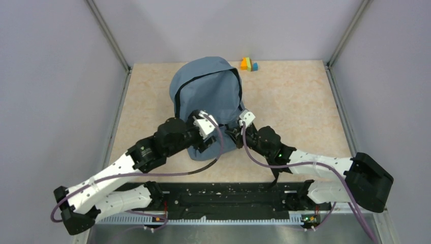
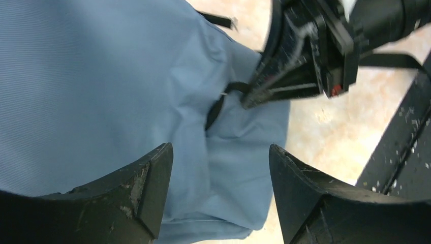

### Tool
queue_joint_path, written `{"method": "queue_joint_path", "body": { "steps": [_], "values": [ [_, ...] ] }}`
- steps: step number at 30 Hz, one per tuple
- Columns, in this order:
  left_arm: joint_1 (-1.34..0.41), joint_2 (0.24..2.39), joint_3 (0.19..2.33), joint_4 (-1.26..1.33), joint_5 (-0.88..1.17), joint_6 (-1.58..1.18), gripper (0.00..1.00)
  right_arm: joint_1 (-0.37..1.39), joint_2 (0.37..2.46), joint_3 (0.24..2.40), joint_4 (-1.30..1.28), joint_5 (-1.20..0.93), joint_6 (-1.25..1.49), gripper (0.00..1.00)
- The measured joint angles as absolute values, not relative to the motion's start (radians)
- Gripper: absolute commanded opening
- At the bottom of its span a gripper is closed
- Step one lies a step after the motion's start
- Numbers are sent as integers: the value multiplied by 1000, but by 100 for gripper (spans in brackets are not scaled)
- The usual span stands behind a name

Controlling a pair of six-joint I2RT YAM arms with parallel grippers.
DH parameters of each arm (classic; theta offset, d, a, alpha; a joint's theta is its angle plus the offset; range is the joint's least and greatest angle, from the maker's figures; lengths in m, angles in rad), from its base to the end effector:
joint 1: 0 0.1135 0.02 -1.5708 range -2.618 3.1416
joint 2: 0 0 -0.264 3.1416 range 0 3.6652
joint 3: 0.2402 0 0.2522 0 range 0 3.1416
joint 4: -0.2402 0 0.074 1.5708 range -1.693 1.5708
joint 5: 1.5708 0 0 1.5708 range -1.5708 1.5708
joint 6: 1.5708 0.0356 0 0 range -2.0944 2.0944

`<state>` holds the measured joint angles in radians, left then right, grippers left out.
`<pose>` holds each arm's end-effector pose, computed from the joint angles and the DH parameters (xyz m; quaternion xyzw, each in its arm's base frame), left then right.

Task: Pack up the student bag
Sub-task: Adjust the student bag at the center of the board.

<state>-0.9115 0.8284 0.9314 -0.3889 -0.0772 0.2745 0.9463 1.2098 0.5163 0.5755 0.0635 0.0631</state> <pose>0.1149 -0.1438 0.3620 0.4279 0.6764 -0.1581 0.5783 0.1552 0.2114 0.2371 -0.3003 0.6845 0.3002 0.5926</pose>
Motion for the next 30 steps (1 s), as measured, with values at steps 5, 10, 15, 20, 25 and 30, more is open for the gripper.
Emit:
{"method": "queue_joint_path", "body": {
  "steps": [5, 10, 15, 20, 25, 30],
  "values": [
    [-949, 939, 925, -420, -81, 296, 78, 946, 1198, 516, 579, 67, 72, 0],
    [-970, 1033, 925, -420, -183, 323, 72, 946, 1198, 511, 587, 66, 76, 0],
    [-985, 1103, 926, -420, -312, 348, 58, 946, 1189, 494, 594, 57, 86, 0],
    [-1002, 1146, 926, -411, -442, 375, 31, 946, 1172, 484, 600, 49, 91, 0],
    [-1032, 1183, 925, -382, -595, 398, 0, 946, 1166, 484, 603, 40, 91, 0],
    [-1056, 1173, 925, -379, -649, 341, 0, 946, 1165, 484, 605, 35, 98, 0]
  ]
}}
